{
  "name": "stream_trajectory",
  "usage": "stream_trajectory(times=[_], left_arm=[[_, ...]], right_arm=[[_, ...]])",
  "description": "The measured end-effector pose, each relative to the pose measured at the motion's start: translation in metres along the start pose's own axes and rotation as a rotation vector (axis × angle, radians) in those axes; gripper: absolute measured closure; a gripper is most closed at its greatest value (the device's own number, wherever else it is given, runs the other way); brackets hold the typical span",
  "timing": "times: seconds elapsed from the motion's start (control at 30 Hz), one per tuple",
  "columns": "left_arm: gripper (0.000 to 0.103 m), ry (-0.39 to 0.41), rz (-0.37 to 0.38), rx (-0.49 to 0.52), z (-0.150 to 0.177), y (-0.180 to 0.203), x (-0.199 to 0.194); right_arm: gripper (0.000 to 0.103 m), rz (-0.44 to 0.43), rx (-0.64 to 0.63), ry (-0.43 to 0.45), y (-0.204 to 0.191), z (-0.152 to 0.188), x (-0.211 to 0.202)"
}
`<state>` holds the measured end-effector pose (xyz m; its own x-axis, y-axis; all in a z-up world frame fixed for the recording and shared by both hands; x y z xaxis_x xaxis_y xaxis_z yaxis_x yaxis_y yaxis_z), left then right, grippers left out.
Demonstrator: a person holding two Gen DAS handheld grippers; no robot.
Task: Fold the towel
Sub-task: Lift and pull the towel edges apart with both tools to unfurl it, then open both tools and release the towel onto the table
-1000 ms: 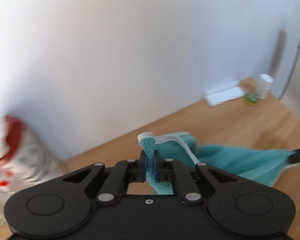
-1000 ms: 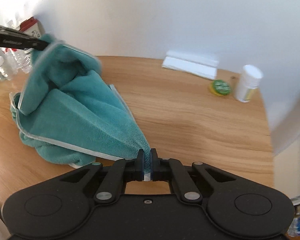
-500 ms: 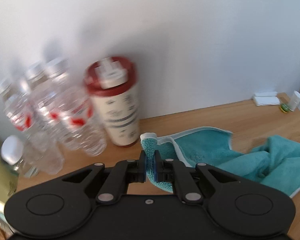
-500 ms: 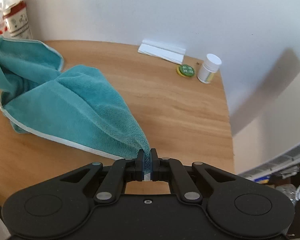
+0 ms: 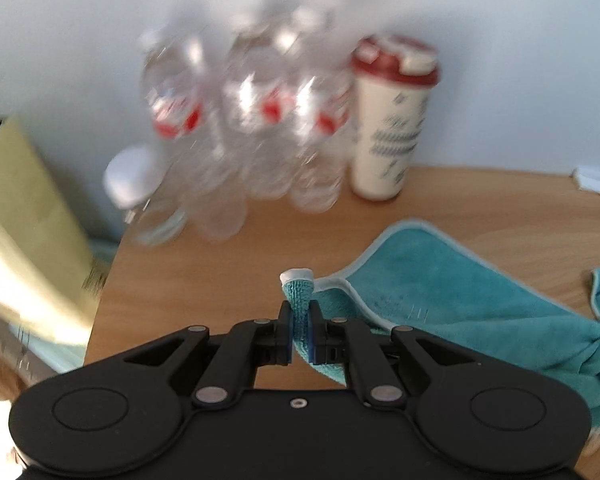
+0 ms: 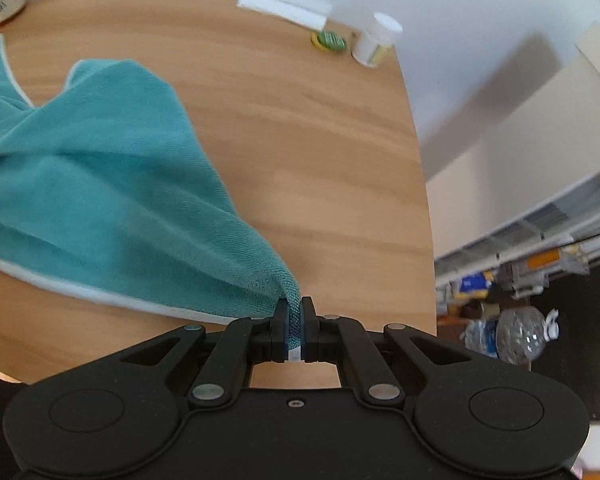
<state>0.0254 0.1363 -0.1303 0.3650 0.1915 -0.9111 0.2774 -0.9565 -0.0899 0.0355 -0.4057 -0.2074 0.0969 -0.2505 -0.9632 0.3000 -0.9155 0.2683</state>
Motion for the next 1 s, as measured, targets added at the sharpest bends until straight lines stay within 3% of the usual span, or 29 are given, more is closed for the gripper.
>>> stream_trajectory(times=[0.2,0.4,0.47,0.53,0.6,0.73,0.83,1.0], left_arm=[[0.097,-0.086,-0.033,0.014,0.051,-0.019,0.010],[0.095,-0.193,-0.028,0.027,0.101,-0.026,0.027],[0.089,-0.218,-0.019,0.031,0.110,-0.027,0.031],[0.075,-0.229,-0.013,0.025,0.112,-0.030,0.031],[0.056,-0.210,0.028,-0.007,0.108,-0.037,0.021],[0.055,-0.163,0.012,0.018,0.089,-0.046,0.002],[0.051,-0.119,0.022,0.027,0.060,-0.041,-0.002],[0.048,-0.048,0.088,0.134,0.009,0.006,0.007]], right_arm=[[0.099,-0.001,-0.056,-0.071,-0.022,0.013,0.008],[0.096,-0.001,-0.076,-0.085,-0.036,0.012,0.009],[0.091,0.008,-0.127,-0.072,-0.046,0.011,0.006],[0.091,-0.016,-0.138,-0.053,-0.047,0.007,-0.002],[0.089,-0.035,-0.138,-0.027,-0.042,0.001,-0.013],[0.079,-0.064,-0.081,0.057,-0.024,-0.023,-0.030],[0.079,-0.087,-0.052,0.117,-0.023,-0.052,-0.039],[0.079,-0.157,-0.062,0.198,-0.053,-0.112,-0.038]])
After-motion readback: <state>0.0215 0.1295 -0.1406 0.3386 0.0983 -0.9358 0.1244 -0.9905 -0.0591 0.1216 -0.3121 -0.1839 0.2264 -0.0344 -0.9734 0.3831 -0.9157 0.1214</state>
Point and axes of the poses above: each gripper's, at about its wrist camera, not at the fingertips, and x roughly the way its jaws point, y to its right, z to its underside, the point moved 10 cm from there along x, roughly the way its jaws point, and after that the axes turned 11 degrees about -y, right-handed, at the moved point
